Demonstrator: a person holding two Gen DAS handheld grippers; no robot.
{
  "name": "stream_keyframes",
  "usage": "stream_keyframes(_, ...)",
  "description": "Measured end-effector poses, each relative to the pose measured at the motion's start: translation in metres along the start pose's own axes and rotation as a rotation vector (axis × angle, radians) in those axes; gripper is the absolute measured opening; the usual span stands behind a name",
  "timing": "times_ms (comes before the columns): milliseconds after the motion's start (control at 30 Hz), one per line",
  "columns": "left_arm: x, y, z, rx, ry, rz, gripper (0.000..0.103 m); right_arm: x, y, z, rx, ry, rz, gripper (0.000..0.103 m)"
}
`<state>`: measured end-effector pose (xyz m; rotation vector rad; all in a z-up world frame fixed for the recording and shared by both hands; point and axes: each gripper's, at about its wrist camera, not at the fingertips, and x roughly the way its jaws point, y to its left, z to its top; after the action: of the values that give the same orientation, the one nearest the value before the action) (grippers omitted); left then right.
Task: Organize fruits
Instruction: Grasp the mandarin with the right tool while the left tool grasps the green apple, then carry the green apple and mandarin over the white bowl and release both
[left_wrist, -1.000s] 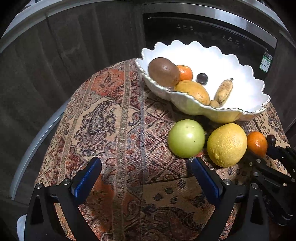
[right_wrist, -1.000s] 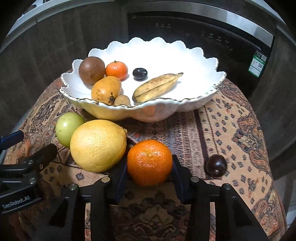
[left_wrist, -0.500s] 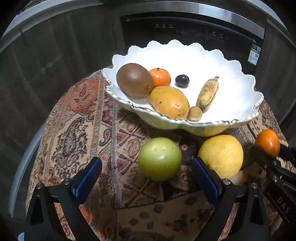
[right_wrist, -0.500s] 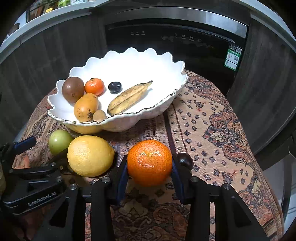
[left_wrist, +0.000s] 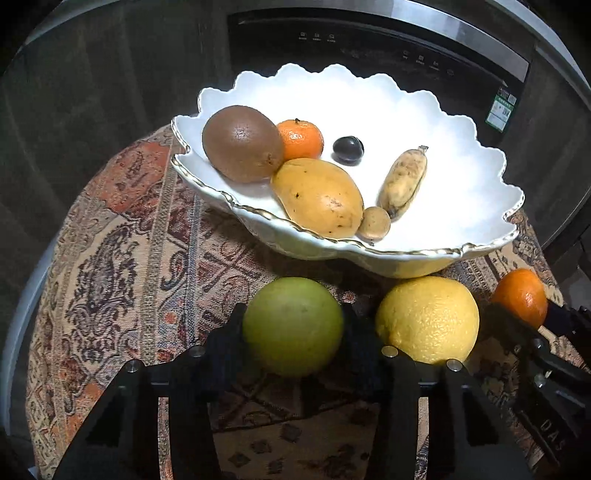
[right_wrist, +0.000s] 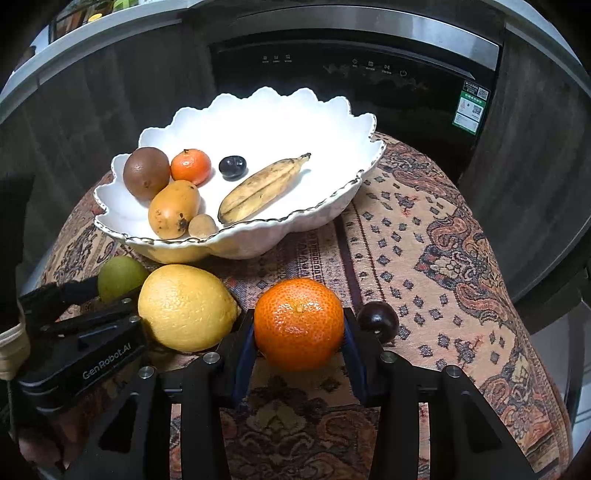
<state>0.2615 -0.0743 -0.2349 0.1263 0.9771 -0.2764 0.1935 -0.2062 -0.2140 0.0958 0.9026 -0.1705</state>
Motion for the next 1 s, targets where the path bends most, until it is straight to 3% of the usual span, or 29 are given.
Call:
stream_keyframes(567, -0.049, 0.006, -0.016, -0.039, -0.028, 0.005, 0.048, -0.031, 0.002, 0.005, -0.004, -0.048, 0.008, 0.043)
stream_keyframes(1000, -0.097, 0.010, 0.000, -0.040, -0.097, 0.023, 0.048, -0.071, 0.009, 0.018, -0.009, -0.117, 0.025, 0.043)
